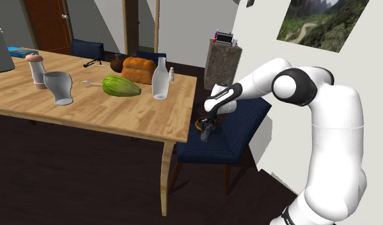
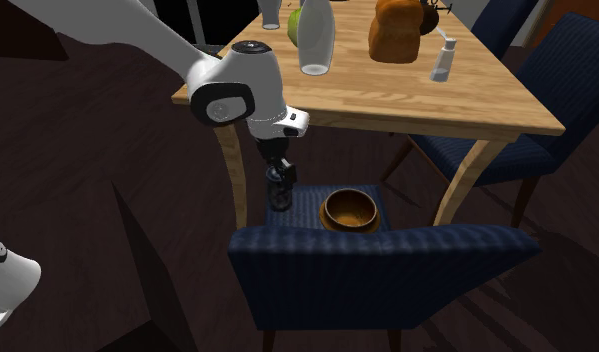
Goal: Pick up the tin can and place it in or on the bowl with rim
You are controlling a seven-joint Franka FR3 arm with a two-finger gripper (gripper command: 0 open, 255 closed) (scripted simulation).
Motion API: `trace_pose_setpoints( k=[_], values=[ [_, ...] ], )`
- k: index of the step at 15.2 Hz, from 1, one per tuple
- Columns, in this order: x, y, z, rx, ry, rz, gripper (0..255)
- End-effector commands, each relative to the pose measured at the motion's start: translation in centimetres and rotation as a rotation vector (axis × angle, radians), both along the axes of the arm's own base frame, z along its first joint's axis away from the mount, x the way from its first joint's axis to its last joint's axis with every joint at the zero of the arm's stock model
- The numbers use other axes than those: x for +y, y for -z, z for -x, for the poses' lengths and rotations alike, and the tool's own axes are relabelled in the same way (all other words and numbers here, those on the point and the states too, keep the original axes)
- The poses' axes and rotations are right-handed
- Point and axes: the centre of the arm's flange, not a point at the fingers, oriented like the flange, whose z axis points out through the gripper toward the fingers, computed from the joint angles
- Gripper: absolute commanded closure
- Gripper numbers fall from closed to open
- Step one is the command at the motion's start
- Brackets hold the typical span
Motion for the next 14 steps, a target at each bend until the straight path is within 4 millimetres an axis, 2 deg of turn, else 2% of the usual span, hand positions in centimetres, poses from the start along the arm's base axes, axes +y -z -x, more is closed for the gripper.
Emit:
trace_pose_setpoints(
  k=[1, 14],
  values=[
    [0.1, -1.0, -0.1, 0.0, 0.0, 0.0, 255],
    [0.1, -7.9, -0.1, 0.0, 0.0, 0.0, 255]
  ],
)
